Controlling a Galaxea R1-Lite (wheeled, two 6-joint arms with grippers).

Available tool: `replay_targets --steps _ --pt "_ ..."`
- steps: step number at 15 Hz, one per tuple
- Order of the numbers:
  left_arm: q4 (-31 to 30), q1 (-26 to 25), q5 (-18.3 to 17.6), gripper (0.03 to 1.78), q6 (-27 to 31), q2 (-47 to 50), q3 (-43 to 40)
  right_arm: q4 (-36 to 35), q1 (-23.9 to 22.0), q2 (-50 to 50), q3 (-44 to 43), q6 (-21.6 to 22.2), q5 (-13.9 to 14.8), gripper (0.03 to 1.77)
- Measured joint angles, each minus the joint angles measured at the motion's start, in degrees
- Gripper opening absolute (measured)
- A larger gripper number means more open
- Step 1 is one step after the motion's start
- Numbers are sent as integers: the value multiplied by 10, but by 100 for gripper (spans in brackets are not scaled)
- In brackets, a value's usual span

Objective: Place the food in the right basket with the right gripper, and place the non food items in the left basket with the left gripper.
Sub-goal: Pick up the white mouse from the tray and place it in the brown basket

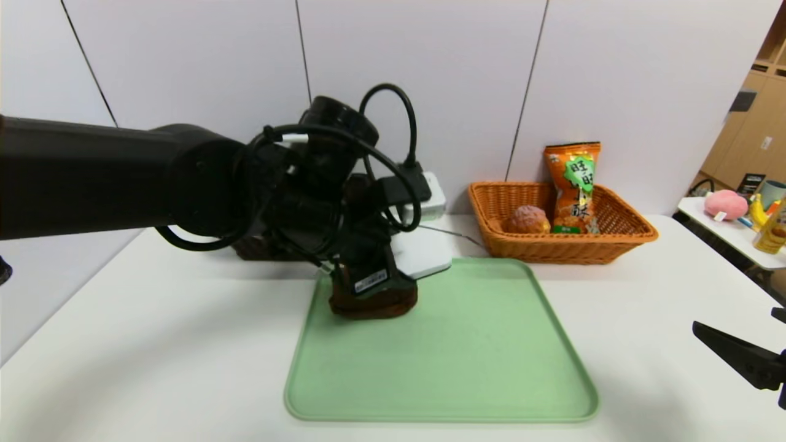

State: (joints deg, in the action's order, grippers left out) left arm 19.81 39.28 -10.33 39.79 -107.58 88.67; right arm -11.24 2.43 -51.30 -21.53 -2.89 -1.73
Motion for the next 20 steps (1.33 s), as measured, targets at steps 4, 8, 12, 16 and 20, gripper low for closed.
replay_targets --steps 4,8,12,16,20 --pt "-8 16 45 99 -210 23 56 -2 0 0 13 -4 0 170" --pt "-106 7 177 99 -413 34 57 -4 0 -1 13 -13 0 170" --pt "-237 -38 353 98 -512 34 -6 -5 0 -3 11 -19 0 170" --pt "-345 -111 366 98 -492 48 -66 -5 0 -2 9 -17 1 170" --pt "-349 -182 338 98 -493 54 -83 -5 0 -1 8 -16 1 170"
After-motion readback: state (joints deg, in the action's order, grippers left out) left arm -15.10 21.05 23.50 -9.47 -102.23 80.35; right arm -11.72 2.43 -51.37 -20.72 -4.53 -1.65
